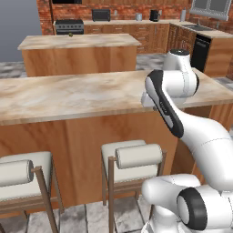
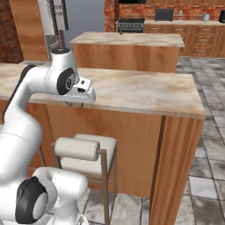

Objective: Place the potato in the correct fridge rack based on whether it is a fruit or vegetable. Finally, close the fridge door.

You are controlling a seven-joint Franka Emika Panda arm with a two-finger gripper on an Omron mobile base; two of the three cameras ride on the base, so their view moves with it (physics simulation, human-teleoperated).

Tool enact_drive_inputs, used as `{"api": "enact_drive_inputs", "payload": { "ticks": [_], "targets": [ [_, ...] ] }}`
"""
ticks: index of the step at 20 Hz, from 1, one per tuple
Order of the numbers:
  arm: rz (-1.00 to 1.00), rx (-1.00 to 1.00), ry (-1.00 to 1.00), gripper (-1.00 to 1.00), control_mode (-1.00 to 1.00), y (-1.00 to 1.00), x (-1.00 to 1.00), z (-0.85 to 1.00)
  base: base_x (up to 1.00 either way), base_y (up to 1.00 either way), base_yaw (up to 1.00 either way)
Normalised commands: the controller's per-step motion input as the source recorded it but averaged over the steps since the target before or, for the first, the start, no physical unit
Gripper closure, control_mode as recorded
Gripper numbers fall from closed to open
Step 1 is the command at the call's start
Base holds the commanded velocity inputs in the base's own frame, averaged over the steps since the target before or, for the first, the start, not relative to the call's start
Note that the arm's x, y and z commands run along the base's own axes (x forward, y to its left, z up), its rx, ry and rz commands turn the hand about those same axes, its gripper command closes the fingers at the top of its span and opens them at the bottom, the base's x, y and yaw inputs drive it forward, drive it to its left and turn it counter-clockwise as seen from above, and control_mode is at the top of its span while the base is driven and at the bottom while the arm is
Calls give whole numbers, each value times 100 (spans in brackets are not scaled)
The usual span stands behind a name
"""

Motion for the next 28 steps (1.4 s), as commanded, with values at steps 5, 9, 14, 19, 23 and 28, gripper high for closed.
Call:
{"api": "enact_drive_inputs", "payload": {
  "ticks": [5,9,14,19,23,28],
  "targets": [
    [0,-1,-21,-100,-100,13,1,0,0,0,0],
    [0,0,-19,-100,-100,19,41,0,0,0,0],
    [0,0,-1,-100,-100,35,72,0,0,0,0],
    [0,1,0,-100,-100,20,73,7,0,0,0],
    [0,5,-1,-100,-100,19,63,31,0,0,0],
    [0,6,-4,-100,-100,18,43,45,0,0,0]
  ]
}}
